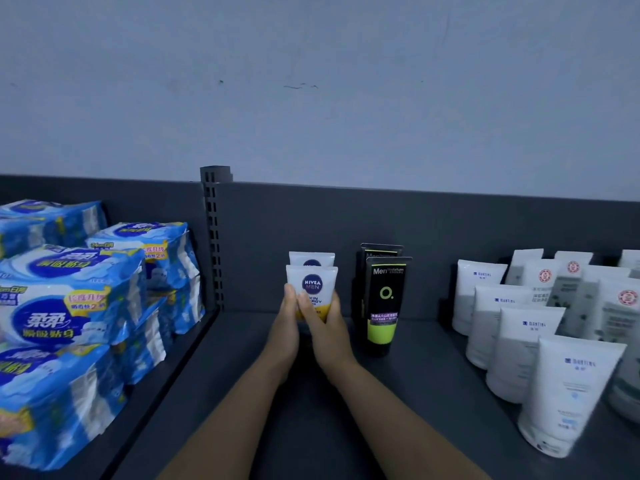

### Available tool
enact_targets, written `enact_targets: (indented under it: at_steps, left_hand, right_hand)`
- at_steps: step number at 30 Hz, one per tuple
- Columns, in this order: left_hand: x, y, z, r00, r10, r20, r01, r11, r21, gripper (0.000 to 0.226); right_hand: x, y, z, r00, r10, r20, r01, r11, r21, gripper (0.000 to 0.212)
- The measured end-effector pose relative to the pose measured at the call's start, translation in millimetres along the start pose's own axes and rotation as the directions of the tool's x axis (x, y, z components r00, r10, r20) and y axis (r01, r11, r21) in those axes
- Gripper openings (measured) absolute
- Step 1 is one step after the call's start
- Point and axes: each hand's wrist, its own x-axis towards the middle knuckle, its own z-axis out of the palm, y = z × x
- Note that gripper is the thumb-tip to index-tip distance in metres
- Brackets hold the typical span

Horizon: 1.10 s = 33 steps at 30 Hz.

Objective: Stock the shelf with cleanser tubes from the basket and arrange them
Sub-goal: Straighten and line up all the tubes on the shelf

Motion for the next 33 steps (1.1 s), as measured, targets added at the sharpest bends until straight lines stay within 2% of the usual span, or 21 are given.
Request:
enact_targets:
  at_steps: [3,6,14,20,26,28,31,33]
  left_hand:
    - [1,-2,0,0.999,-0.012,-0.037,0.012,1.0,0.0,0.059]
    - [1,-2,1,0.998,-0.018,-0.06,0.019,0.999,0.026,0.057]
    - [0,2,1,0.996,-0.048,-0.079,0.052,0.998,0.039,0.053]
    - [0,2,3,0.994,-0.066,-0.084,0.069,0.997,0.032,0.053]
    - [-3,5,4,0.995,-0.06,-0.082,0.065,0.997,0.053,0.053]
    - [-8,8,5,0.996,-0.04,-0.082,0.044,0.998,0.049,0.055]
    - [-12,12,5,0.995,-0.056,-0.08,0.061,0.996,0.064,0.059]
    - [-15,16,1,0.99,-0.075,-0.119,0.082,0.995,0.051,0.065]
  right_hand:
    - [0,2,-2,1.0,0.02,0.023,-0.02,1.0,0.013,0.04]
    - [0,2,-2,1.0,0.017,0.024,-0.017,1.0,-0.004,0.049]
    - [6,11,8,0.998,0.065,-0.023,-0.067,0.994,-0.082,0.111]
    - [7,10,7,0.998,0.062,-0.025,-0.064,0.996,-0.066,0.109]
    - [5,5,2,0.999,0.052,-0.014,-0.052,0.998,-0.024,0.068]
    - [2,2,3,0.998,0.053,-0.044,-0.054,0.998,-0.033,0.072]
    - [0,5,8,0.99,0.087,-0.115,-0.096,0.992,-0.081,0.102]
    - [-6,5,11,0.987,0.095,-0.13,-0.114,0.983,-0.145,0.111]
